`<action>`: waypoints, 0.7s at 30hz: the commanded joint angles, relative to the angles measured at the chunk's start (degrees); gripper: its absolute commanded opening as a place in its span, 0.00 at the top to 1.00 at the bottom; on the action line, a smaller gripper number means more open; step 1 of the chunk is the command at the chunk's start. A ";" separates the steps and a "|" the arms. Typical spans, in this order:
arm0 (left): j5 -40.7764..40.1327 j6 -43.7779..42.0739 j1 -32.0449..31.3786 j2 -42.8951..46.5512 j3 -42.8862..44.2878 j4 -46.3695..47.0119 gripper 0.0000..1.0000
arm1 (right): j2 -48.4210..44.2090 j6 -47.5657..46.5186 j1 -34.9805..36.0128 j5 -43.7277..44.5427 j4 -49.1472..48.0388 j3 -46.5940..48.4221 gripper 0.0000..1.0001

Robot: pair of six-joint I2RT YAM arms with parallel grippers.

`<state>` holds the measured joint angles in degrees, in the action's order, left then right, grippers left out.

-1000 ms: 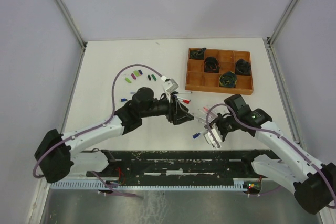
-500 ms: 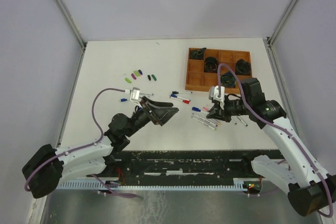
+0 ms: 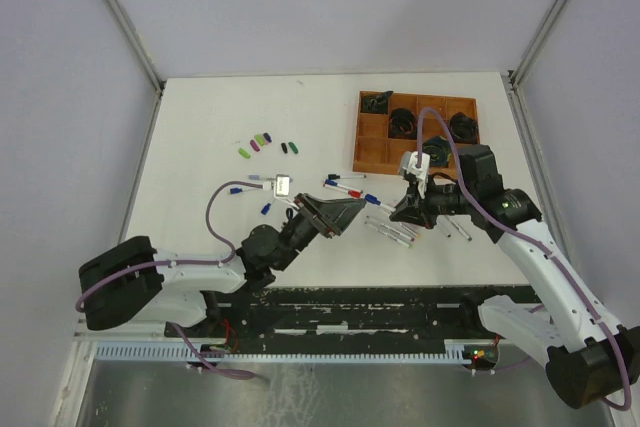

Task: Open the pen caps
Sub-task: Pick up the pen from the center of the board.

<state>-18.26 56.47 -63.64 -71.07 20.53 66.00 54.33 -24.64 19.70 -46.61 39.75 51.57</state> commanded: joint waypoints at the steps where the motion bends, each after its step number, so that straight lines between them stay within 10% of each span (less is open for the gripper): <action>1: -10.41 0.78 -3.59 -4.38 5.46 6.05 0.21 | -0.01 3.03 -0.21 0.99 -2.61 -0.46 0.99; 21: -21.73 4.84 -7.01 -14.61 10.91 7.33 0.47 | 1.48 2.33 0.89 2.10 -4.13 -1.59 0.99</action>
<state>-37.98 57.91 -70.26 -84.18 28.88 70.78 55.59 -24.03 19.94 -45.80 37.89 49.87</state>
